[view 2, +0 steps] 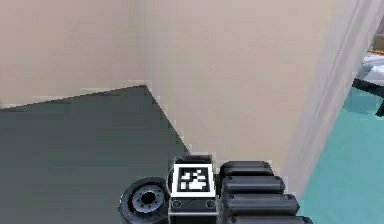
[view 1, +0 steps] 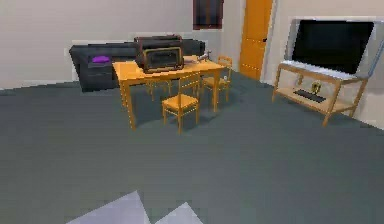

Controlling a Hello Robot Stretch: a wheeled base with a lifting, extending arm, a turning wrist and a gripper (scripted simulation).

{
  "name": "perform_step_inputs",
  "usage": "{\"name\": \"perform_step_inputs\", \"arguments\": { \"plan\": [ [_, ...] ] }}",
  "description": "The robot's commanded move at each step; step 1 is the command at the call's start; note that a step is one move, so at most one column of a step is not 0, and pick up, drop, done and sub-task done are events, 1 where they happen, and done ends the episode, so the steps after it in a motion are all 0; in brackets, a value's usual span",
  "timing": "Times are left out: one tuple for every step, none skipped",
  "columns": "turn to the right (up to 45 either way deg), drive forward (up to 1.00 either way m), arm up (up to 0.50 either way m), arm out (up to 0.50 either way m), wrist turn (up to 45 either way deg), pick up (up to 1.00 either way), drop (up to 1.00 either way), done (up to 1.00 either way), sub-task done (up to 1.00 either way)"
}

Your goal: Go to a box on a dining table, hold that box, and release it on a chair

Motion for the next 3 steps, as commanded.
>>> {"name": "perform_step_inputs", "arguments": {
  "plan": [
    [-42.0, 0.00, 0.00, 0.00, 0.0, 0.00, 0.00, 0.00, 0.00],
    [0.0, 0.80, 0.00, 0.00, 0.0, 0.00, 0.00, 0.00, 0.00],
    [-18.0, 0.00, 0.00, 0.00, 0.0, 0.00, 0.00, 0.00, 0.00]
  ]
}}
